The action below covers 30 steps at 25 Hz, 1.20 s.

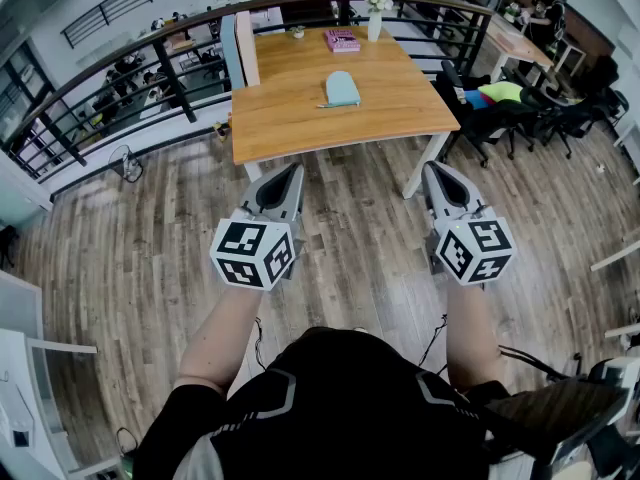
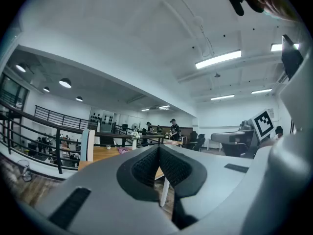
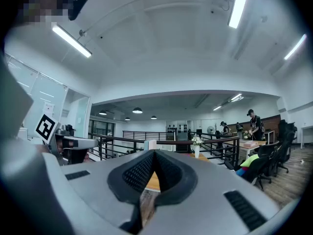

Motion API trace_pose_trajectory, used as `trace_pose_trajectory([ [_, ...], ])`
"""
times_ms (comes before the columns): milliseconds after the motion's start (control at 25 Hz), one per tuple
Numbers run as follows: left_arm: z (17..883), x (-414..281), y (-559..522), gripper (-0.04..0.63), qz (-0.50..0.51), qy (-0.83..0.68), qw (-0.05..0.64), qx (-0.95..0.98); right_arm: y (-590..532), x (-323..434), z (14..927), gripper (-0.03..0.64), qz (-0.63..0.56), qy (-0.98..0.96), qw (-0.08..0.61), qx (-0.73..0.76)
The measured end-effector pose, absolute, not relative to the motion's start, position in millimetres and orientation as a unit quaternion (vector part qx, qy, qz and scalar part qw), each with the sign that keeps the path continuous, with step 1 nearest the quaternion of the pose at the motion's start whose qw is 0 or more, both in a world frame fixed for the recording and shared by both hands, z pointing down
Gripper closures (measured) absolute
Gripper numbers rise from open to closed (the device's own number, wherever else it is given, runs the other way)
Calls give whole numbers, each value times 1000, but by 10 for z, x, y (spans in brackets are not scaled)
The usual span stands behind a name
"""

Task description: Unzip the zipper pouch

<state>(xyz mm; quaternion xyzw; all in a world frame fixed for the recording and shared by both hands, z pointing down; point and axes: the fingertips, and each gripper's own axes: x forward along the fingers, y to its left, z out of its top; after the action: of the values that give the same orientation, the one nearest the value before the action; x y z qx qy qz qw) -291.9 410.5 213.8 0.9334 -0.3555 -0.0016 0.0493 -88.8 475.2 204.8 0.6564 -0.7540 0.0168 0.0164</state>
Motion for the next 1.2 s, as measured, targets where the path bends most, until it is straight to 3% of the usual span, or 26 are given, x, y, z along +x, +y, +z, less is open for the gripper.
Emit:
trace_pose_trajectory([
  [520, 2144, -2846, 4087, 566, 19, -353, 17, 935, 4801, -838, 2063, 607, 25, -757, 8, 653],
  [1200, 2228, -2724, 4076, 565, 27, -346, 25, 938, 4715, -700, 2093, 607, 26, -759, 20, 650],
])
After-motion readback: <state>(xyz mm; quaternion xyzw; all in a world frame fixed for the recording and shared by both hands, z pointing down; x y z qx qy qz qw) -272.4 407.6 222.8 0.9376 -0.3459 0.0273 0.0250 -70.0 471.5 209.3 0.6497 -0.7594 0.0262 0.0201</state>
